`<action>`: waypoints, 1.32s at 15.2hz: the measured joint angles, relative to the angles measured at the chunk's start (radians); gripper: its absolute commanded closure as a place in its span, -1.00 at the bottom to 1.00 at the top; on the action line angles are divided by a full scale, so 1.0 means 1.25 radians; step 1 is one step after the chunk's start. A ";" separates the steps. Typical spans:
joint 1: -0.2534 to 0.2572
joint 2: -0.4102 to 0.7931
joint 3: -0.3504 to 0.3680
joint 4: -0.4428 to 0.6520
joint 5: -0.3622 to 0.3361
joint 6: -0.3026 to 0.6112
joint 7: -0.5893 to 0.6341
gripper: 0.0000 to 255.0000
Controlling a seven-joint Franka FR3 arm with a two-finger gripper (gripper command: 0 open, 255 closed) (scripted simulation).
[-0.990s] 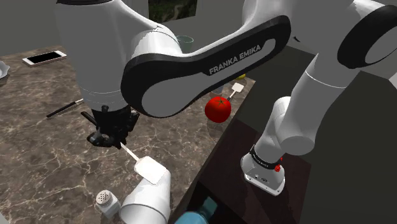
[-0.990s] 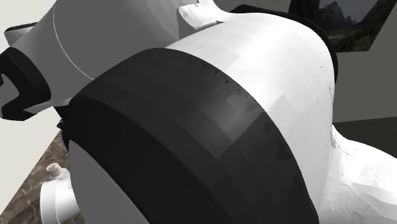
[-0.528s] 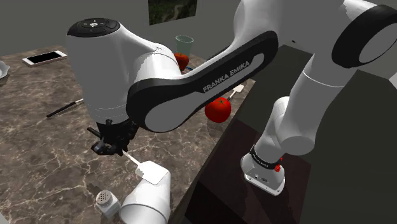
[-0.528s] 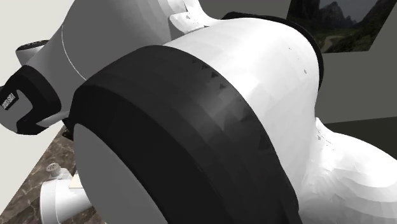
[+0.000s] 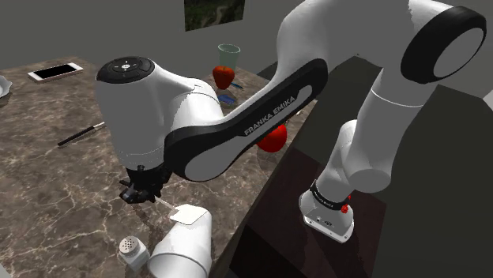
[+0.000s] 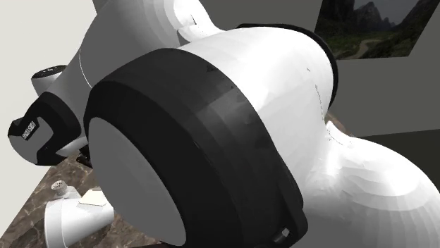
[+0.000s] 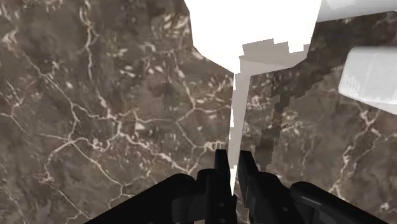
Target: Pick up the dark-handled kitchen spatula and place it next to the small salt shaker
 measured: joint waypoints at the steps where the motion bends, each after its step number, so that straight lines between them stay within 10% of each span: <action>1: 0.001 0.007 -0.001 -0.002 -0.006 0.010 0.005 1.00; 11: 0.004 0.032 -0.006 -0.023 -0.029 0.059 0.021 1.00; 12: 0.004 0.031 -0.006 -0.025 -0.029 0.061 0.021 -1.00; 20: 0.002 0.017 -0.002 -0.016 -0.014 0.031 0.011 -1.00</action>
